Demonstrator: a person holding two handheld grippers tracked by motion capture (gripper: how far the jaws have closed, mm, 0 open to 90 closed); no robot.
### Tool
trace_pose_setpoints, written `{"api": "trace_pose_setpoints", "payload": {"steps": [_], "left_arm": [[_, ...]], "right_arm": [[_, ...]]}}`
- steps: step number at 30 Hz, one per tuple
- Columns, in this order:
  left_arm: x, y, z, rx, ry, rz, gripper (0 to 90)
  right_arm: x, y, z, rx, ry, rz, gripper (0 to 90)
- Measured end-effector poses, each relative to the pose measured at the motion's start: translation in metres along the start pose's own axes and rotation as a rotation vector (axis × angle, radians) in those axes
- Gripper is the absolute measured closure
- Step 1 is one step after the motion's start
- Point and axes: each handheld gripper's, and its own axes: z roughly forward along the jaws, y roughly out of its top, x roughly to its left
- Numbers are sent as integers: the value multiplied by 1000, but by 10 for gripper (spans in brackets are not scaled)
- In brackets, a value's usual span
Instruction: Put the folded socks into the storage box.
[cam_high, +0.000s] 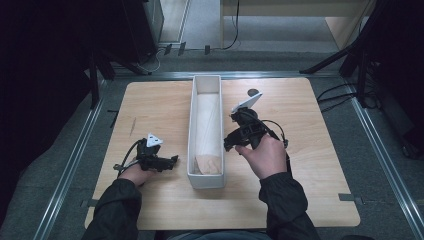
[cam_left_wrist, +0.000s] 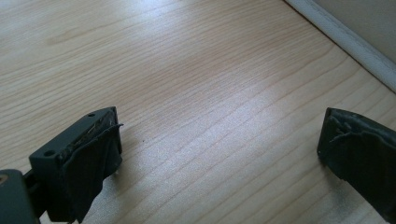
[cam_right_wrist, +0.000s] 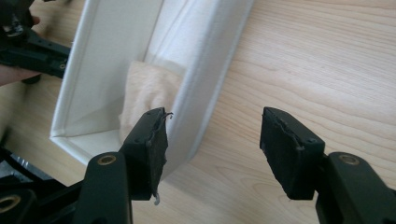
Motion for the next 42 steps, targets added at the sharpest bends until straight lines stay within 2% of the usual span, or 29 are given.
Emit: {"api": "trace_pose_setpoints", "payload": {"steps": [8,20,28,35,42], "left_arm": [[0,0,0,1,0,0,0],[0,0,0,-5,3,-2,0],[0,0,0,-4,1,-5,0],[0,0,0,-2,0,-3,0],[-1,0,0,-5,1,-4,0]], "right_arm": [[-17,-3,-5,-16,-8,17,409],[-51,-13,-7,-33,-31,38,407],[-71,-22,2,-33,-39,46,407],[-86,-29,14,-38,-18,55,408],[-102,-38,24,-40,-26,50,397]]}}
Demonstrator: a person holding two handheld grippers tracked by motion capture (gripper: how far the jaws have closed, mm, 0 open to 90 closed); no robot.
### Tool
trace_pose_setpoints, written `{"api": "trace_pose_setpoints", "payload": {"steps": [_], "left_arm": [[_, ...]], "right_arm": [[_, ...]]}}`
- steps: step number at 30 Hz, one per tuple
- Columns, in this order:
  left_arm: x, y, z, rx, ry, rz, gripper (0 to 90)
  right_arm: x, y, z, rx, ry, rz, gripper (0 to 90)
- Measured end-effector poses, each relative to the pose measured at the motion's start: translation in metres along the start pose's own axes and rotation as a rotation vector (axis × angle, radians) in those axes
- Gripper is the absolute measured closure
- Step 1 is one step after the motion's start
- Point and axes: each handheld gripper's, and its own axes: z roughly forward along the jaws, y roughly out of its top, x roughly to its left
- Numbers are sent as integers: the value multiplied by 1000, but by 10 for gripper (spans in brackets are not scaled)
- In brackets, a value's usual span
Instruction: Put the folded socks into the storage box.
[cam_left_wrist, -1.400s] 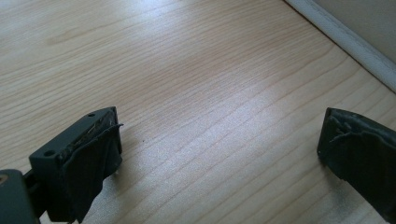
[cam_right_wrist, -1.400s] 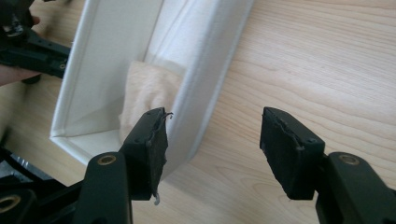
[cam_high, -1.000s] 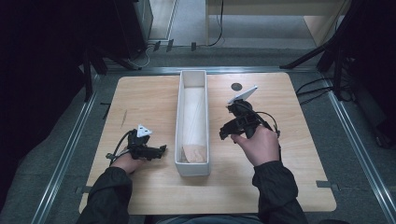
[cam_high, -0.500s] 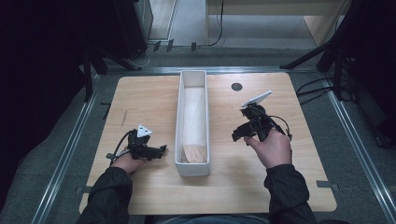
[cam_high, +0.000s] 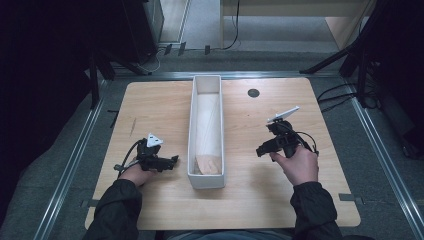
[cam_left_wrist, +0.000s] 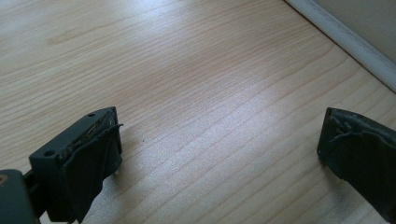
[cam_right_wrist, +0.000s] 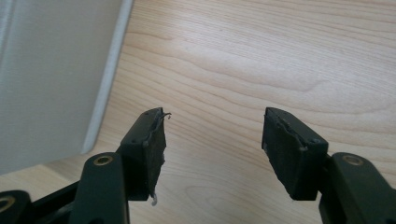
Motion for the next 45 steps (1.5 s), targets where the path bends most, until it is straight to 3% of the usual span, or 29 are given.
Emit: {"api": "trace_pose_setpoints", "payload": {"steps": [10,17,27,34,45], "left_arm": [[0,0,0,2,0,1,0],[0,0,0,2,-1,1,0],[0,0,0,7,-1,5,0],[0,0,0,7,-1,5,0],[0,0,0,7,-1,5,0]], "right_arm": [[-27,-14,6,-14,28,25,384],[-46,-20,5,-24,12,32,375],[-64,-22,5,-26,17,17,342],[-79,-23,0,-57,8,-22,339],[-88,-26,9,-49,24,-28,332]]}}
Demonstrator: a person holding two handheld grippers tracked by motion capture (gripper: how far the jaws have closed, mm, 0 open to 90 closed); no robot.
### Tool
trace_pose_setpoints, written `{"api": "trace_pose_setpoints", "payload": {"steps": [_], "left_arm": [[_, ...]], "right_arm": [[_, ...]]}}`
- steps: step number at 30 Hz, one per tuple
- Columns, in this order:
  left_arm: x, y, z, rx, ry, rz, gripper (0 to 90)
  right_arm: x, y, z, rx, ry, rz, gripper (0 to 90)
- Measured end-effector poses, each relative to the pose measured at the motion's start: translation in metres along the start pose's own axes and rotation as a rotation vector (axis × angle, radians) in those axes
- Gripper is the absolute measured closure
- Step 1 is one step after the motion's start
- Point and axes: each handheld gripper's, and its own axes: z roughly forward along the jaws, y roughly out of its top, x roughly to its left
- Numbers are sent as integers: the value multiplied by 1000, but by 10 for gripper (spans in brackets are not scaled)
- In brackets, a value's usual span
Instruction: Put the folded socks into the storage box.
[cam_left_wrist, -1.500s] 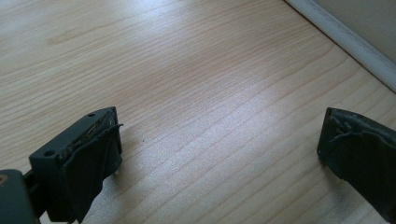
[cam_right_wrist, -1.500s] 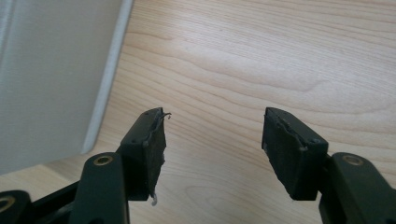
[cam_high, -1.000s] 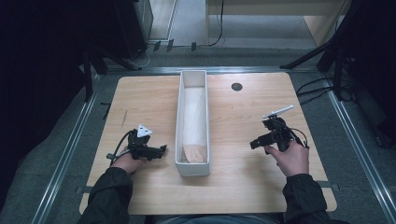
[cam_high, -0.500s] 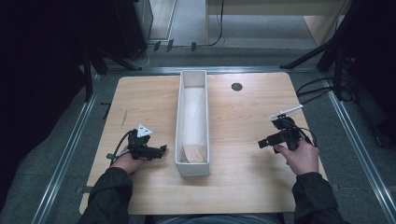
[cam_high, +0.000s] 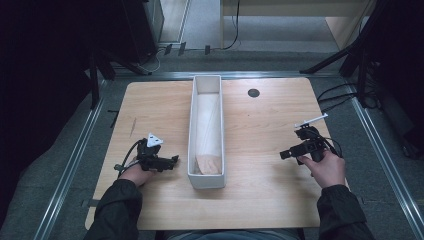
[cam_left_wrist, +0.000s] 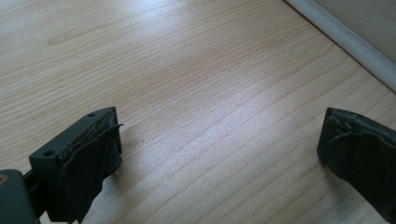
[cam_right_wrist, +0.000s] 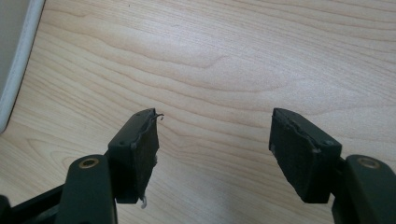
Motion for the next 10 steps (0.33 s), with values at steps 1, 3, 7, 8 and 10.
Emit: {"api": "trace_pose_setpoints", "payload": {"steps": [1,3,7,8,10], "left_arm": [[0,0,0,0,0,0,0],[0,0,0,0,0,0,0],[0,0,0,0,0,0,0],[0,0,0,0,0,0,0],[0,0,0,-1,0,-1,0]], "right_arm": [[0,0,0,0,1,4,331],[-1,0,0,-2,5,4,329],[-1,0,0,1,7,10,327],[-1,1,0,-3,5,11,326],[-1,1,-1,-6,9,19,326]]}}
